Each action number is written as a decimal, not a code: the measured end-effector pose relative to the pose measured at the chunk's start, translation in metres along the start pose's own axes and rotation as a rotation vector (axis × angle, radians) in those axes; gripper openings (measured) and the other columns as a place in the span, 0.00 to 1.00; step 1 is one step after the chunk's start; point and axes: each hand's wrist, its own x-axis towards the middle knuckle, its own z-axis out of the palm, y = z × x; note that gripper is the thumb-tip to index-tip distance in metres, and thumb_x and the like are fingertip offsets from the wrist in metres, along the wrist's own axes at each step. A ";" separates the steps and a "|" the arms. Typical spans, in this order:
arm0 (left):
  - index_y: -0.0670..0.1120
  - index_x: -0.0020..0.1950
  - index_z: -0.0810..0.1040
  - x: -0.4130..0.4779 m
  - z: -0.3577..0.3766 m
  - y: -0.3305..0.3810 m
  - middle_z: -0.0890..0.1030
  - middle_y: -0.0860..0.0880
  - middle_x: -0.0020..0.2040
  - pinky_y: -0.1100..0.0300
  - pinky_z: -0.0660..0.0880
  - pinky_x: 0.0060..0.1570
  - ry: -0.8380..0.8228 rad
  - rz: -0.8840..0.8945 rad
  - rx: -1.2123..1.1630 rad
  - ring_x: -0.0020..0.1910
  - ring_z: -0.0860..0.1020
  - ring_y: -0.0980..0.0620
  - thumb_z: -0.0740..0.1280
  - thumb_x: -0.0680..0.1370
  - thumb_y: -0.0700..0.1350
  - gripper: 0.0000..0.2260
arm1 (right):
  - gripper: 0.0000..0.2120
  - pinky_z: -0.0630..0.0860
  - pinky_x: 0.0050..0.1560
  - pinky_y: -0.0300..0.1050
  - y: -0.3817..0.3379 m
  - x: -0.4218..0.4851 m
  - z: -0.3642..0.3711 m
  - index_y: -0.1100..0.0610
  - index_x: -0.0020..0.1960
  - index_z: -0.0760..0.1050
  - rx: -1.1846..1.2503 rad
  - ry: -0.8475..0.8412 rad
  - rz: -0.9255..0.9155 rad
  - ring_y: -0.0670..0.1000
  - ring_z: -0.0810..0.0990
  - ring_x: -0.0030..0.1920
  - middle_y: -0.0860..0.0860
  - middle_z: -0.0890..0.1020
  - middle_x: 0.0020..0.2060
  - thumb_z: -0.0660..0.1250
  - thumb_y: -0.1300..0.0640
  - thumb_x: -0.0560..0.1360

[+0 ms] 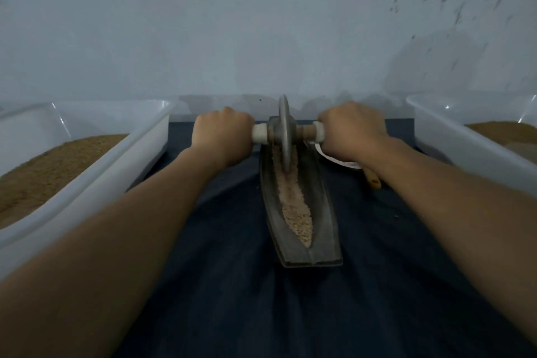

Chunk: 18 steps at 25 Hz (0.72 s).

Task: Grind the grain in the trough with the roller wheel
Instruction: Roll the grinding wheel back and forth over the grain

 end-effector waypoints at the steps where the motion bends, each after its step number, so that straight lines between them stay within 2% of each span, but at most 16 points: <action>1: 0.52 0.48 0.78 -0.008 0.002 -0.002 0.79 0.48 0.44 0.54 0.69 0.37 -0.004 0.016 -0.014 0.41 0.78 0.44 0.65 0.77 0.48 0.03 | 0.04 0.69 0.36 0.44 0.002 -0.005 -0.002 0.49 0.48 0.80 -0.013 0.003 -0.038 0.55 0.75 0.38 0.50 0.77 0.39 0.70 0.50 0.74; 2: 0.53 0.43 0.76 -0.023 0.003 -0.006 0.78 0.50 0.41 0.55 0.67 0.35 0.029 0.040 -0.025 0.37 0.76 0.46 0.66 0.76 0.50 0.02 | 0.03 0.67 0.33 0.42 0.006 -0.018 -0.004 0.47 0.44 0.78 -0.035 0.032 -0.092 0.53 0.73 0.34 0.48 0.75 0.36 0.70 0.49 0.73; 4: 0.56 0.36 0.66 -0.067 0.000 -0.011 0.67 0.55 0.30 0.60 0.60 0.27 0.200 0.141 0.013 0.26 0.64 0.51 0.68 0.71 0.52 0.10 | 0.08 0.56 0.27 0.37 0.013 -0.056 -0.004 0.46 0.36 0.71 -0.077 0.172 -0.178 0.47 0.64 0.25 0.43 0.67 0.27 0.70 0.48 0.66; 6: 0.57 0.34 0.60 -0.084 -0.016 -0.018 0.55 0.58 0.28 0.67 0.50 0.27 0.322 0.250 0.048 0.23 0.54 0.53 0.67 0.65 0.52 0.14 | 0.14 0.47 0.29 0.32 0.020 -0.083 -0.007 0.47 0.31 0.65 -0.029 0.329 -0.227 0.41 0.51 0.23 0.41 0.55 0.24 0.70 0.46 0.57; 7: 0.57 0.34 0.60 -0.082 -0.017 -0.019 0.55 0.57 0.28 0.67 0.50 0.27 0.318 0.266 0.069 0.22 0.55 0.53 0.66 0.65 0.52 0.13 | 0.15 0.46 0.30 0.31 0.022 -0.085 -0.007 0.47 0.31 0.64 -0.033 0.349 -0.228 0.40 0.48 0.24 0.40 0.53 0.24 0.70 0.45 0.55; 9: 0.54 0.36 0.68 -0.077 -0.009 -0.011 0.63 0.55 0.29 0.61 0.59 0.26 0.174 0.185 0.088 0.25 0.65 0.49 0.67 0.70 0.51 0.08 | 0.16 0.50 0.28 0.33 0.016 -0.073 -0.002 0.47 0.32 0.63 -0.081 0.279 -0.178 0.44 0.53 0.22 0.41 0.57 0.24 0.71 0.45 0.60; 11: 0.53 0.45 0.78 -0.047 -0.003 0.001 0.75 0.50 0.38 0.55 0.66 0.33 0.079 0.030 0.085 0.36 0.76 0.45 0.65 0.76 0.49 0.02 | 0.16 0.62 0.29 0.40 0.007 -0.040 0.006 0.46 0.35 0.65 -0.025 0.133 -0.068 0.51 0.67 0.29 0.45 0.68 0.29 0.71 0.43 0.71; 13: 0.50 0.52 0.80 -0.015 -0.010 0.010 0.79 0.46 0.45 0.54 0.69 0.37 0.042 -0.002 0.125 0.43 0.80 0.43 0.65 0.78 0.47 0.06 | 0.14 0.70 0.38 0.46 0.004 -0.012 0.009 0.46 0.39 0.70 0.108 -0.026 0.020 0.53 0.73 0.39 0.49 0.77 0.39 0.68 0.40 0.76; 15: 0.50 0.52 0.80 -0.009 -0.017 0.012 0.79 0.46 0.46 0.53 0.70 0.38 0.011 0.028 0.125 0.44 0.80 0.43 0.66 0.78 0.48 0.06 | 0.13 0.71 0.39 0.47 0.006 -0.010 0.010 0.47 0.40 0.71 0.142 -0.098 0.034 0.54 0.74 0.40 0.49 0.80 0.42 0.67 0.41 0.77; 16: 0.50 0.51 0.80 -0.017 -0.017 0.009 0.78 0.47 0.44 0.54 0.69 0.37 0.008 0.046 0.101 0.42 0.79 0.44 0.66 0.77 0.48 0.05 | 0.12 0.70 0.36 0.46 0.010 -0.018 0.010 0.47 0.39 0.71 0.103 -0.072 0.006 0.53 0.74 0.38 0.48 0.80 0.40 0.67 0.42 0.76; 18: 0.52 0.41 0.75 -0.053 -0.012 -0.002 0.69 0.53 0.33 0.56 0.65 0.31 0.106 0.098 0.065 0.31 0.71 0.48 0.70 0.73 0.51 0.05 | 0.11 0.62 0.27 0.40 0.018 -0.047 0.010 0.46 0.36 0.70 -0.032 0.168 -0.119 0.48 0.67 0.27 0.44 0.73 0.30 0.70 0.43 0.69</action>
